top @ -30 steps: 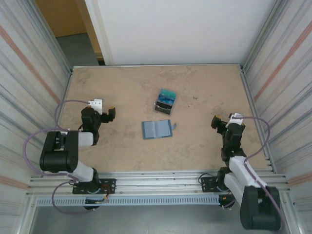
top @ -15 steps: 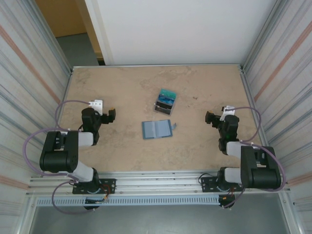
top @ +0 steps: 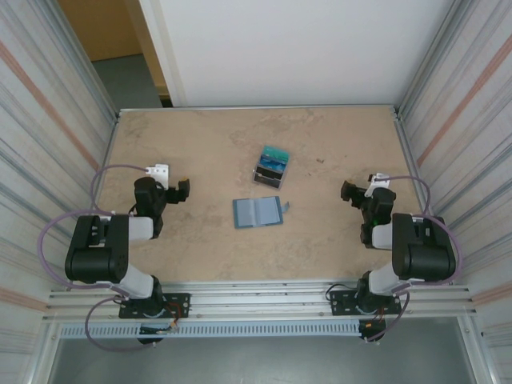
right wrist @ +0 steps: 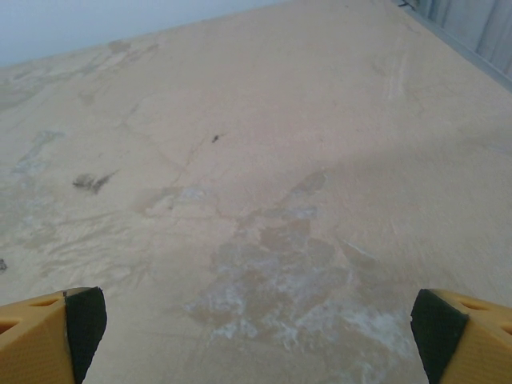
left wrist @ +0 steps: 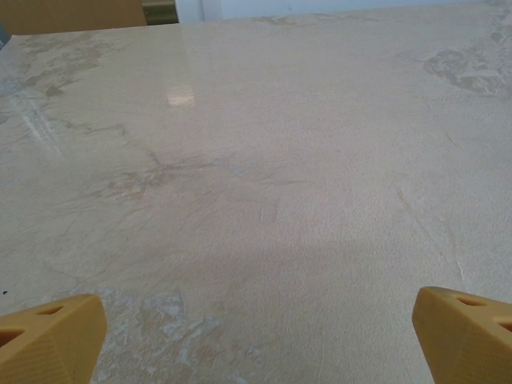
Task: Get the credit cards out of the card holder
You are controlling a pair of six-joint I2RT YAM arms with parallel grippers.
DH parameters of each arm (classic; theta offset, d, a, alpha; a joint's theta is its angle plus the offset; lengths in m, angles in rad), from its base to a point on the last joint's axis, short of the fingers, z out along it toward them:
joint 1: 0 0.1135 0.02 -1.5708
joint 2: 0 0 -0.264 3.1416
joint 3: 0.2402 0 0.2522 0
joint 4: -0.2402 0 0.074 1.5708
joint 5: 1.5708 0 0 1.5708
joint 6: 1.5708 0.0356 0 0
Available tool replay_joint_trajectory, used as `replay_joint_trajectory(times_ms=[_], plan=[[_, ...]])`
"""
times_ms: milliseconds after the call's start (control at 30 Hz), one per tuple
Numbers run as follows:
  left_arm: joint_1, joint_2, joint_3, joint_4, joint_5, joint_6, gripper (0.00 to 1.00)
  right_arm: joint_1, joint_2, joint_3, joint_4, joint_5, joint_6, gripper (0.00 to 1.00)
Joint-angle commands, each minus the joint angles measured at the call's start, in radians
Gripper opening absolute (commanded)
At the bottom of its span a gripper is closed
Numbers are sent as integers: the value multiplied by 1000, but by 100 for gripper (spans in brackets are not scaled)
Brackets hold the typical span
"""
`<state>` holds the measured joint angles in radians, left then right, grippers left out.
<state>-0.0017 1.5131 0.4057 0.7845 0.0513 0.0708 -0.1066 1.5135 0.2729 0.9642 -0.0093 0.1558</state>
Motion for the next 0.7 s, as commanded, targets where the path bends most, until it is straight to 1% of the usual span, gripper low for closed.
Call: replay_joint_trajectory(times_ms=[0, 67, 100, 133, 233, 300, 400, 500, 667], plan=[[-6, -2, 3, 10, -11, -7, 99, 6, 19, 98, -98, -87, -31, 99], [-6, -2, 3, 10, -12, -7, 99, 43, 32, 133, -154, -82, -76, 99], [-7, -3, 3, 10, -12, -7, 99, 41, 28, 131, -160, -83, -78, 99], [-7, -2, 4, 10, -11, -7, 99, 26, 30, 127, -144, -120, -74, 99], [-6, -2, 4, 10, -12, -7, 99, 21, 31, 122, -131, -179, -91, 99], [-6, -2, 4, 10, -11, -6, 99, 16, 29, 119, -129, -198, -92, 99], [-7, -2, 4, 10, -11, -7, 99, 22, 30, 119, -130, -183, -92, 99], [-6, -1, 4, 10, -12, -7, 98, 40, 28, 135, -162, -82, -75, 99], [-7, -2, 4, 10, -11, -7, 99, 39, 30, 135, -165, -76, -73, 99]])
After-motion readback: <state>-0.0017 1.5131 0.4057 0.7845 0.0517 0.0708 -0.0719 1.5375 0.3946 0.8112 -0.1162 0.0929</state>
